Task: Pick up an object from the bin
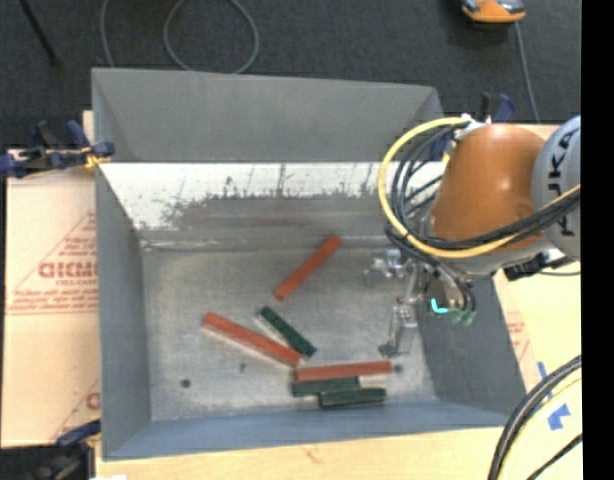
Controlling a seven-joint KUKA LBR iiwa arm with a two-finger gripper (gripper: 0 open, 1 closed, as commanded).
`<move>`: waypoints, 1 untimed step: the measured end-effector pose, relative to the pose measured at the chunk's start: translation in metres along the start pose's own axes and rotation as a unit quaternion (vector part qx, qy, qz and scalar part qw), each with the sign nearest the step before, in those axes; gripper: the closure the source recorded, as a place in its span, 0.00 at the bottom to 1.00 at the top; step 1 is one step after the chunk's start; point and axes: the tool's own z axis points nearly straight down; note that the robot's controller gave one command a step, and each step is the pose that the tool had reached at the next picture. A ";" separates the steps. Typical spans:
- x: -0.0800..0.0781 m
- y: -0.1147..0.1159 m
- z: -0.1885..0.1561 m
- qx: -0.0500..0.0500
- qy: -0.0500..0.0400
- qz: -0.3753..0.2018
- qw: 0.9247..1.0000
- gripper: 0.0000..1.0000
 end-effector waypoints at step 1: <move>0.048 0.006 0.111 -0.001 -0.009 0.041 0.999 0.00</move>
Offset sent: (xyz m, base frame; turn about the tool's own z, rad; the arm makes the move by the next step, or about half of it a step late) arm -0.0515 0.0069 -0.1095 0.0805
